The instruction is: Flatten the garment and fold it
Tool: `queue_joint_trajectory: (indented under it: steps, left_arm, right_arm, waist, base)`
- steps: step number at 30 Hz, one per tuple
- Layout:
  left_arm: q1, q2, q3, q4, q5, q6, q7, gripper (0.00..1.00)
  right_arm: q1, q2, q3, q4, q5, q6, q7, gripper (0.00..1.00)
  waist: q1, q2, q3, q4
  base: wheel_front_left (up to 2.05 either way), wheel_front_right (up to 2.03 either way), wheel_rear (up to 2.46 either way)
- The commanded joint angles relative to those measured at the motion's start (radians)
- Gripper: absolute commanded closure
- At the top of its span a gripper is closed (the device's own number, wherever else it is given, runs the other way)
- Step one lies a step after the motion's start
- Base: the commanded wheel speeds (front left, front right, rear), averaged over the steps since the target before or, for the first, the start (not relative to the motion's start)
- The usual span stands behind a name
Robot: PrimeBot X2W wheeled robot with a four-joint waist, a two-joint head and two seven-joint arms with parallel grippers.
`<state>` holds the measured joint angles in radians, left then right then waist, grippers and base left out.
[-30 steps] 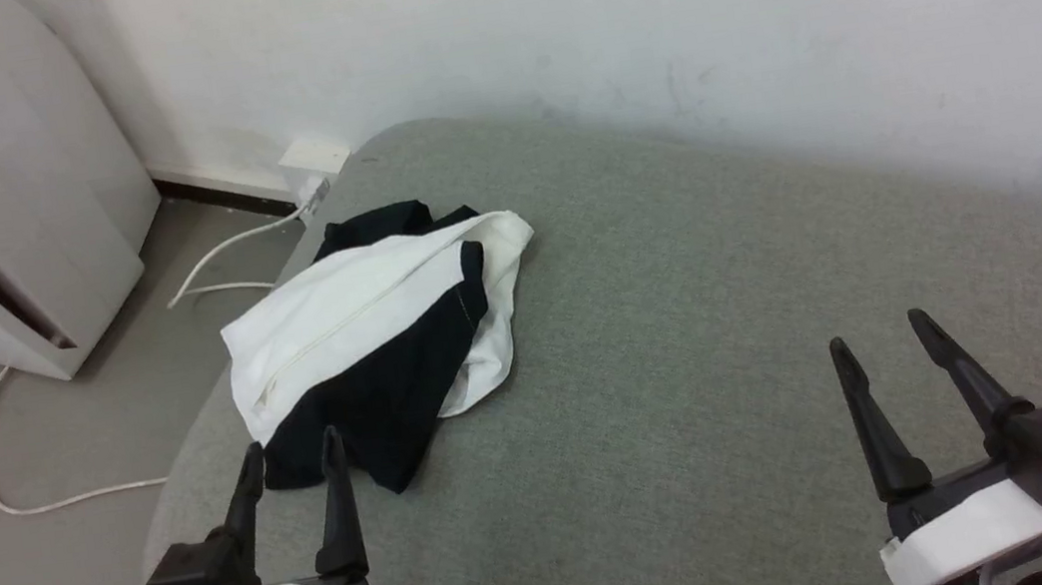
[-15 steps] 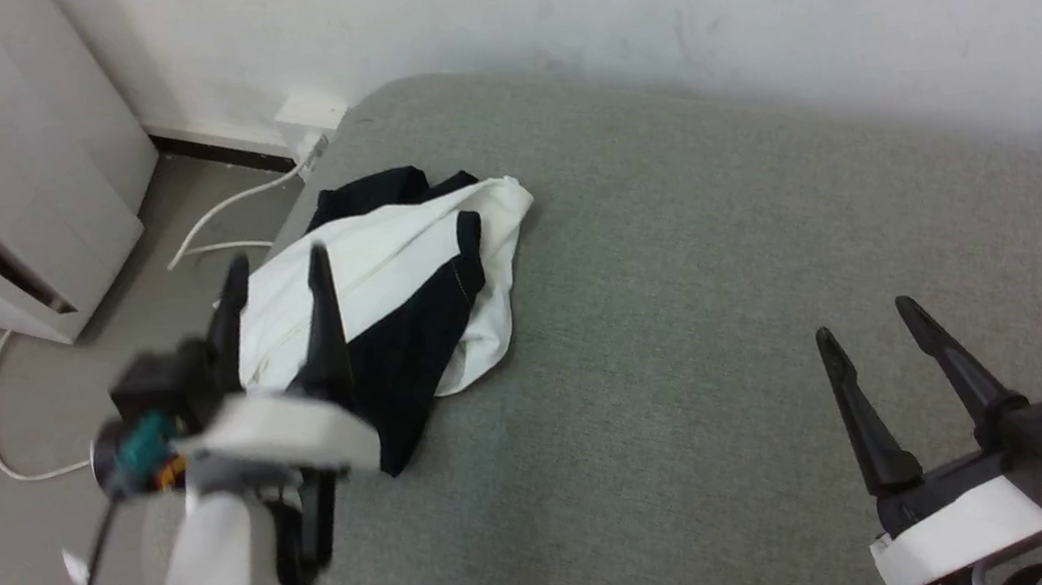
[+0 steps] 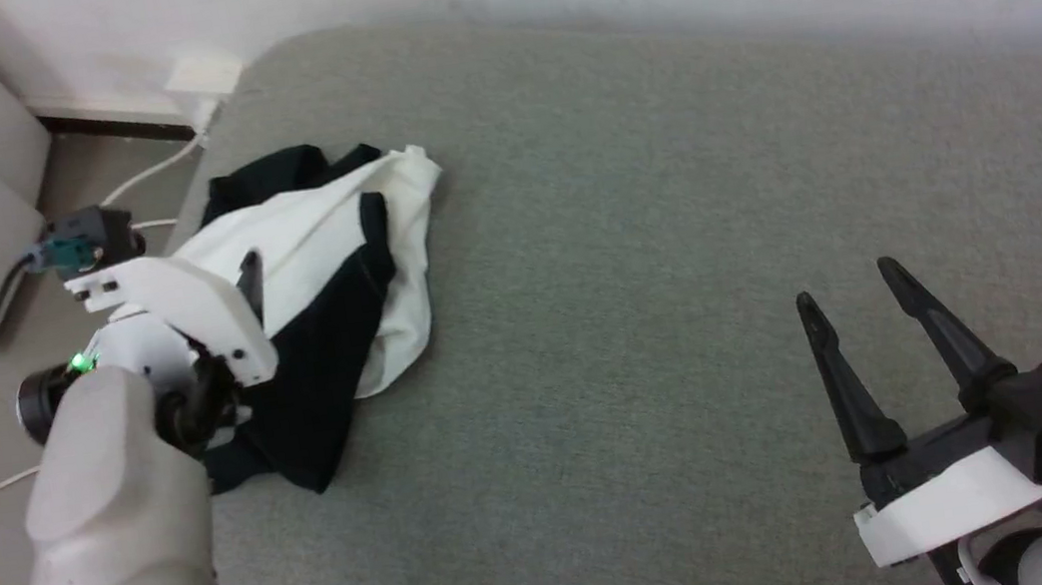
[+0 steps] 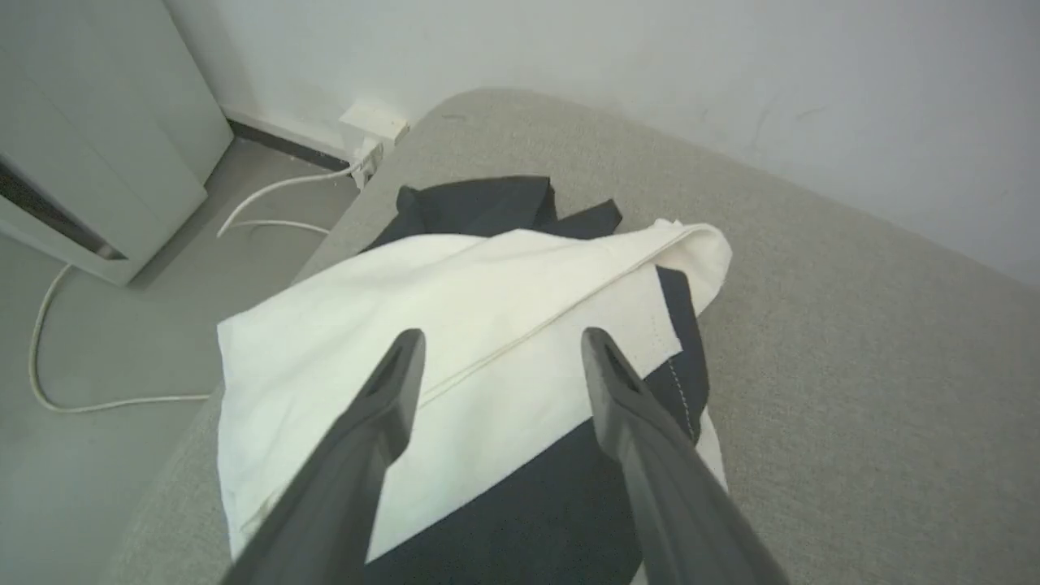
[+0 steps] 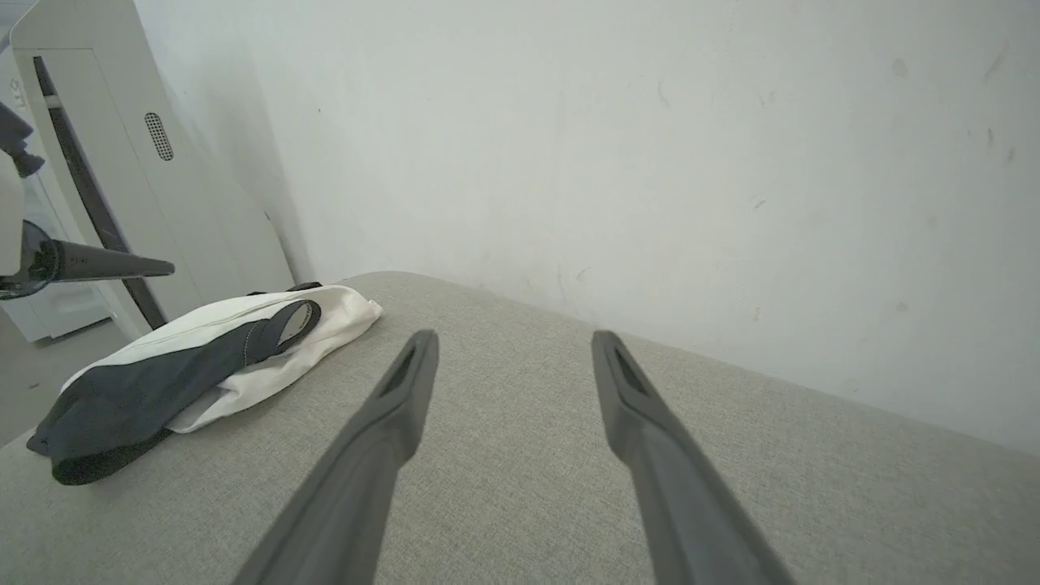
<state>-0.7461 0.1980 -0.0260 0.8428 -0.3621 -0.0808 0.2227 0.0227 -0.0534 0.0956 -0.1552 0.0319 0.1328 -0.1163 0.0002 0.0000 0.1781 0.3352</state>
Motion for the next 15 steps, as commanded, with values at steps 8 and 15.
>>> queue_joint_trajectory:
  steps: [8, 15]
  left_arm:
    - [-0.103, 0.058, 0.044, 0.289, -0.107, 0.015, 0.266, 0.0]
    - [-0.108, 0.061, 0.035, 0.381, -0.122, 0.027, 0.393, 0.73]
  right_arm:
    - [-0.052, -0.014, 0.024, 0.004, 0.017, -0.002, -0.012, 0.0]
    - [-0.069, -0.024, 0.034, 0.021, 0.033, -0.002, -0.016, 0.0]
  waist:
    - [-0.0002, 0.0, 0.122, -0.101]
    - [-0.0002, 0.0, 0.122, -0.121]
  base:
    - [0.0, 0.0, 0.0]
    - [0.0, 0.0, 0.0]
